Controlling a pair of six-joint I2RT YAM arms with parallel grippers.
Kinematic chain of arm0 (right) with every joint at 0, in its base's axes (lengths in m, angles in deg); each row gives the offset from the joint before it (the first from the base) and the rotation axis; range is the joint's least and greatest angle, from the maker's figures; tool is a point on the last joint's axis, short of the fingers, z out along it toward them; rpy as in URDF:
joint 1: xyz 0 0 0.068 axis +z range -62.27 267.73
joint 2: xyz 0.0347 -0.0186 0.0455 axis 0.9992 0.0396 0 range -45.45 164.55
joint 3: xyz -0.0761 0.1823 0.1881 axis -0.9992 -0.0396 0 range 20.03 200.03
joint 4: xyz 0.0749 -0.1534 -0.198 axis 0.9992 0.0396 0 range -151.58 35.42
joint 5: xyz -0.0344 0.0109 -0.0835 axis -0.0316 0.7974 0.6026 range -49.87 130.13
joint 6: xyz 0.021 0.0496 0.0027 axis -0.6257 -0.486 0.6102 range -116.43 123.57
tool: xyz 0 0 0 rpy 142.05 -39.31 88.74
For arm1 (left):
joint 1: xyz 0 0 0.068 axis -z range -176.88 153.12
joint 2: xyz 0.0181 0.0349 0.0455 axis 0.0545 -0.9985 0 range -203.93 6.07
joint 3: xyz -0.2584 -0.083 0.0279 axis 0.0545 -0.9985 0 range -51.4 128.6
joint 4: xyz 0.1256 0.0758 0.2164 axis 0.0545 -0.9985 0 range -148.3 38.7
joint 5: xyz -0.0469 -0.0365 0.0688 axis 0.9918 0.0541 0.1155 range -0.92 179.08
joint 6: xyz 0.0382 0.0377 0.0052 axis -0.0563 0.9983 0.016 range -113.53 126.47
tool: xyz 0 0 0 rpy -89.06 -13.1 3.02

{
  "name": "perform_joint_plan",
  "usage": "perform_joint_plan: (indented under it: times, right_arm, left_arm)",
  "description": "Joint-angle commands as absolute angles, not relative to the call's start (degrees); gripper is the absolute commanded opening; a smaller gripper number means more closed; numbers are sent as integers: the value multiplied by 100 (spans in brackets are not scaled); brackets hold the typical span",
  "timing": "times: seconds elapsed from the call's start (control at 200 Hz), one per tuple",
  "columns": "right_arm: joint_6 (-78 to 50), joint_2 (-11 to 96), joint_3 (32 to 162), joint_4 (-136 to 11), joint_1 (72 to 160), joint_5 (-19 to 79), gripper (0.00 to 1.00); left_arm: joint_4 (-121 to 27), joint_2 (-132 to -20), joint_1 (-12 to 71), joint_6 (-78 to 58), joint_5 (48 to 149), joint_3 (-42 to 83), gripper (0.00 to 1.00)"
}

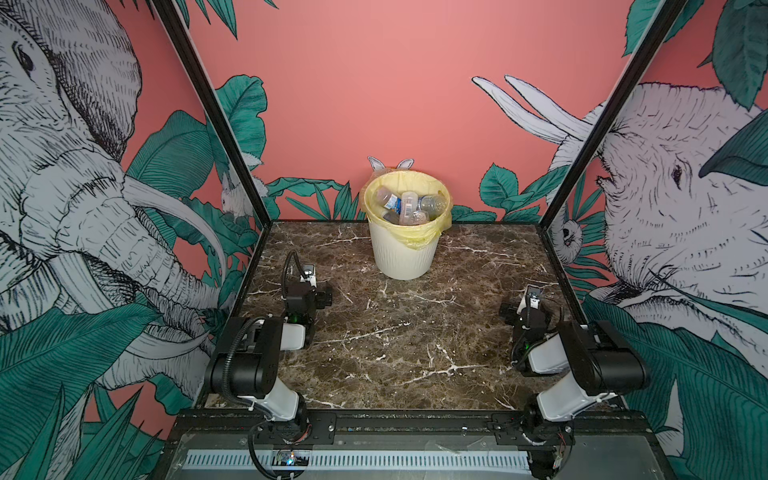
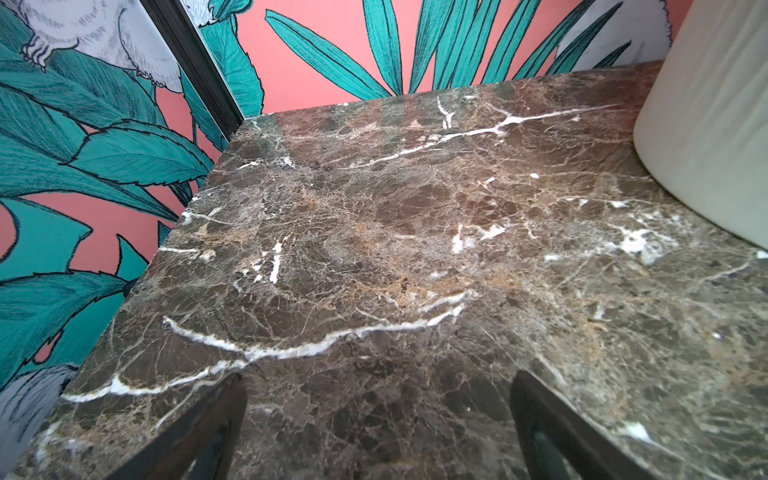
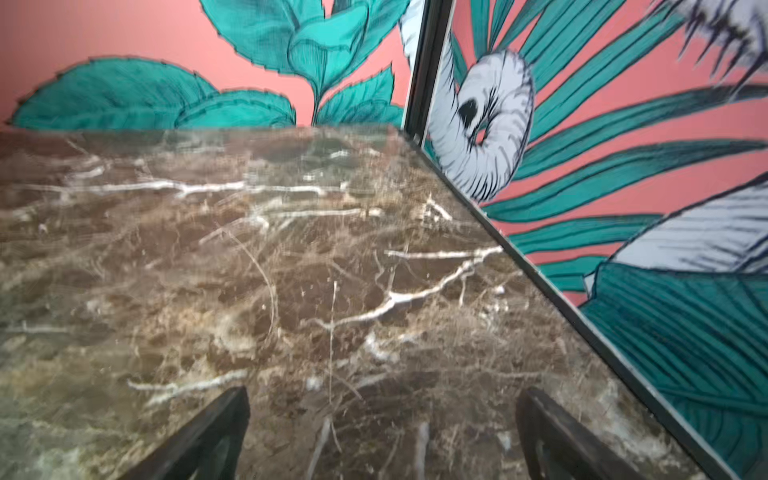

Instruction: Throw the plastic bottles in the bin

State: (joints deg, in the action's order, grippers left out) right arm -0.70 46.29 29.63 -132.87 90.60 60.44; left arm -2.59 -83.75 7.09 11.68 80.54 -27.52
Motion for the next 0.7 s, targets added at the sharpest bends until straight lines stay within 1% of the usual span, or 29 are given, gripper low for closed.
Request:
perform_joint_plan:
  times: [0.0,0.06,0.11,0.15,0.695]
  right_arm:
    - [-18,4410,3303,-13197,9013,5972,100]
    - [-29,4322,3647,-12401,8980,5805,100]
    - [80,4322,4031,-11708,8949,5430,100]
    - [230,4319,4180,-11471,8957,5068,100]
    - [332,4323,4203,-11458,8965,4858,99]
  left_arm:
    - [-116,-8279,681,1246,8100,-2812,100]
    - [-113,-8279,681,1243,8096,-2813,100]
    - [-118,-8279,683,1236,8107,-2817,100]
    - [-116,-8279,681,1246,8102,-2818,100]
    - [-104,-8279,686,1248,8106,-2813,100]
